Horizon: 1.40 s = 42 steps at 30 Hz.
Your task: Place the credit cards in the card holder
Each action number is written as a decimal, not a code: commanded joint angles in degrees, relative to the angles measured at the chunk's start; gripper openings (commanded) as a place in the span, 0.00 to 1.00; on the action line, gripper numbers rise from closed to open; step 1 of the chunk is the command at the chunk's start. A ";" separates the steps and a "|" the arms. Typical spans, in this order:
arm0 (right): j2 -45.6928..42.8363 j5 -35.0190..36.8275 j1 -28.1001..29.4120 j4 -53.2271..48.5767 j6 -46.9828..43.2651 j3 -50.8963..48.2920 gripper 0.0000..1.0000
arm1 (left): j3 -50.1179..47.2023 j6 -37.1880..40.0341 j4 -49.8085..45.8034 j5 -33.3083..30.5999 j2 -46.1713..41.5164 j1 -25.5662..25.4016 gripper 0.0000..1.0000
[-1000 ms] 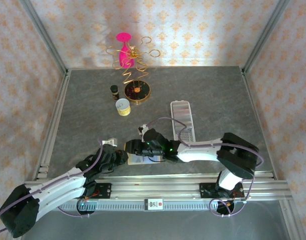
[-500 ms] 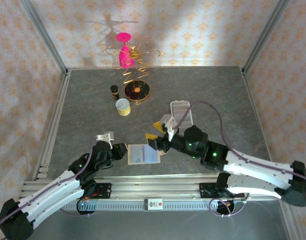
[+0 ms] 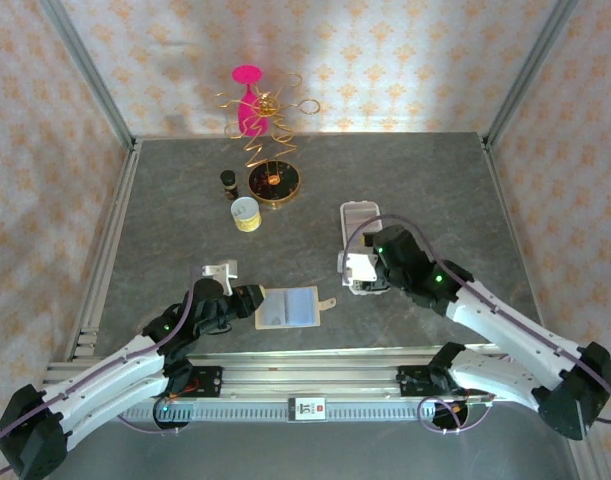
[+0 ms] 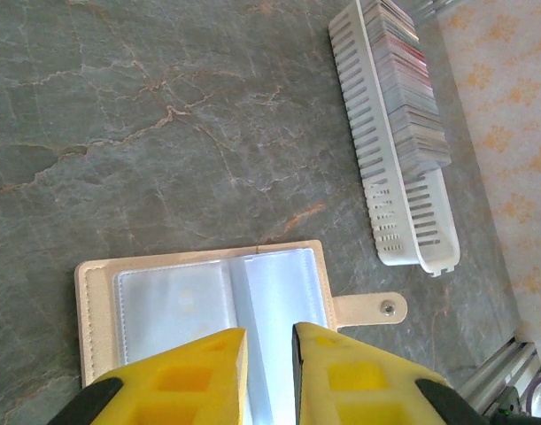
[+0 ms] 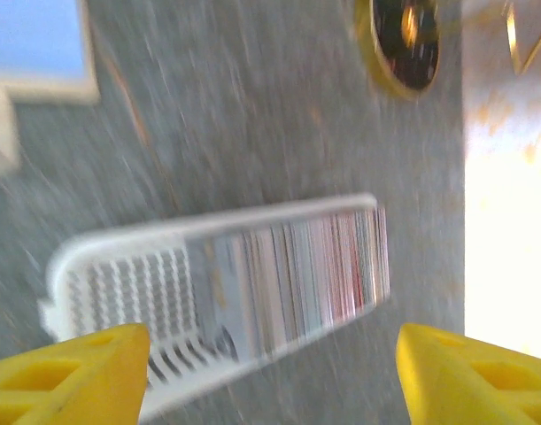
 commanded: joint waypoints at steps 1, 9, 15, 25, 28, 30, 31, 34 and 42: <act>4.01 -2.71 -6.41 -0.98 -13.10 0.27 0.73 | 0.02 1.41 0.70 0.82 -1.08 -0.34 0.21; 17.02 -6.31 -9.91 4.94 -17.56 2.06 0.73 | -2.46 -0.35 0.83 0.64 -4.82 -0.34 0.22; 22.89 -6.75 -9.95 9.22 -17.37 3.09 0.66 | -2.92 -0.86 0.60 0.49 -6.19 -0.28 0.22; 26.86 -3.53 -10.44 15.27 -18.86 2.30 0.62 | -3.53 -1.65 1.12 1.03 -6.03 -0.34 0.21; 27.57 -2.65 -10.57 16.22 -19.31 2.07 0.58 | -3.58 -1.75 1.31 0.99 -5.75 -0.34 0.21; 27.74 -2.36 -10.67 16.49 -19.72 1.81 0.57 | -3.58 -1.78 1.23 1.02 -5.58 -0.34 0.22; 27.79 -2.23 -10.74 16.89 -19.80 1.64 0.57 | -3.57 -1.69 1.11 0.98 -5.48 -0.34 0.22; 28.02 -2.36 -10.71 17.11 -20.27 1.24 0.59 | -3.58 -1.60 0.89 1.06 -5.14 -0.33 0.22; 29.45 -2.40 -10.74 16.57 -20.03 1.77 0.60 | -3.49 -1.34 0.52 1.42 -4.85 -0.33 0.21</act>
